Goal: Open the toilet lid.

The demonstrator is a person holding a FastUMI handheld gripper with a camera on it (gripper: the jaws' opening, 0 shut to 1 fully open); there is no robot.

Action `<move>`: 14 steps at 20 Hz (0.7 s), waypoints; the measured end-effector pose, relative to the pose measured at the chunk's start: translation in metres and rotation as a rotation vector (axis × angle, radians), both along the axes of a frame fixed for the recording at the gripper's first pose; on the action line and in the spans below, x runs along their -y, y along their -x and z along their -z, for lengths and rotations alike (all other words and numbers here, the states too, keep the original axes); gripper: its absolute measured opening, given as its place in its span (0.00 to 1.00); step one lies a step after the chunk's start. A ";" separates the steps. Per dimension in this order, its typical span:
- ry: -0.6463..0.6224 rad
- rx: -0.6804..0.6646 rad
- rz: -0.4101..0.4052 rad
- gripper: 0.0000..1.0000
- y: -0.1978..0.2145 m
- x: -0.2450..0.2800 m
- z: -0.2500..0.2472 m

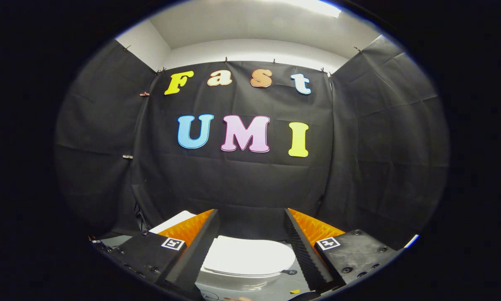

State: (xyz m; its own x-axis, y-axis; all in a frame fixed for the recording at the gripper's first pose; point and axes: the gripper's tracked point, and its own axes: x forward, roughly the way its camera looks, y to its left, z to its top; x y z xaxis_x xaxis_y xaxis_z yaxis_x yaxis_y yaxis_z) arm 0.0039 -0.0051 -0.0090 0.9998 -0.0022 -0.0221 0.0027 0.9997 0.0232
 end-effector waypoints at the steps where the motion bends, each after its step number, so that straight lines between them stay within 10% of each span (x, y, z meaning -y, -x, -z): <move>1: -0.010 -0.003 0.003 0.98 -0.002 0.003 0.002; 14: -0.148 -0.074 0.144 0.98 -0.040 0.097 0.059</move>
State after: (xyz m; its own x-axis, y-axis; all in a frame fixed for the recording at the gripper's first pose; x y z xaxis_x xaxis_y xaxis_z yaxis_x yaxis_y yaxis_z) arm 0.0439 -0.1024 -0.0680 0.9850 -0.1363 -0.1059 0.1525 0.9746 0.1638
